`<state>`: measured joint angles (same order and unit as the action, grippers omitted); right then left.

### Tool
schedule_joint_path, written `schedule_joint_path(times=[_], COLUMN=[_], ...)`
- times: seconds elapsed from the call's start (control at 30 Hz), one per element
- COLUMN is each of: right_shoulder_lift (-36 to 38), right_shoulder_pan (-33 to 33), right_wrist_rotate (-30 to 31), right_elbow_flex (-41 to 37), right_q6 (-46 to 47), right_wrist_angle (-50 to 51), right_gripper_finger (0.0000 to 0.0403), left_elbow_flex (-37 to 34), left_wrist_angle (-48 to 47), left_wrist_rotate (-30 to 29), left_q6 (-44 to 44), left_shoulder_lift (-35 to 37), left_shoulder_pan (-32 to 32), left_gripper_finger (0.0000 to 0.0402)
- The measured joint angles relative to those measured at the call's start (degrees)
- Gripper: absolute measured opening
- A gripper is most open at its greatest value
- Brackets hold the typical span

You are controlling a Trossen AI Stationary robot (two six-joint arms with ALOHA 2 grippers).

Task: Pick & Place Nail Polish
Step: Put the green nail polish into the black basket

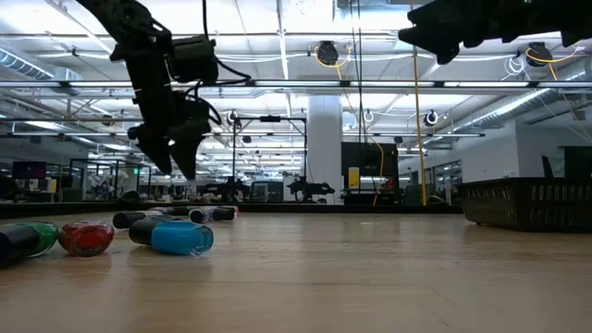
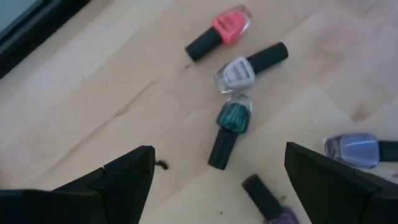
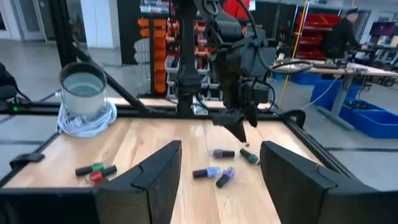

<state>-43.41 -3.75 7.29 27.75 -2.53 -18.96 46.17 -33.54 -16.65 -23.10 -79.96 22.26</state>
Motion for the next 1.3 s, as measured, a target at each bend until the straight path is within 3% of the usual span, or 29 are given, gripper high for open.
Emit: schedule_joint_path(times=[0.17,0.43,0.83,0.97,1.3], right_shoulder_lift=[-0.67,-0.69,-0.69,-0.69,-0.68], right_shoulder_pan=[0.0,-0.06,-0.11,-0.11,-0.11], right_wrist_rotate=[-0.07,-0.07,-0.09,-0.11,-0.11], right_elbow_flex=[-0.02,-0.02,-0.02,-0.02,-0.02], right_q6=[-0.13,-0.13,0.29,0.31,0.51], right_wrist_angle=[-1.48,-1.85,-1.47,-1.29,-0.93], right_gripper_finger=[0.0205,0.0205,0.0205,0.0205,0.0205], left_elbow_flex=[-0.29,-0.13,-0.12,-0.17,-0.22], left_wrist_angle=[0.53,2.37,3.46,3.65,4.13], left_wrist_rotate=[3.58,3.04,8.93,10.7,12.37], left_q6=[3.24,3.0,7.67,7.65,6.46], left_shoulder_lift=[-4.25,-12.84,-14.21,-14.31,-14.43], left_shoulder_pan=[0.22,2.25,4.7,5.9,6.9], left_gripper_finger=[0.0347,0.0346,0.0343,0.0303,0.0147])
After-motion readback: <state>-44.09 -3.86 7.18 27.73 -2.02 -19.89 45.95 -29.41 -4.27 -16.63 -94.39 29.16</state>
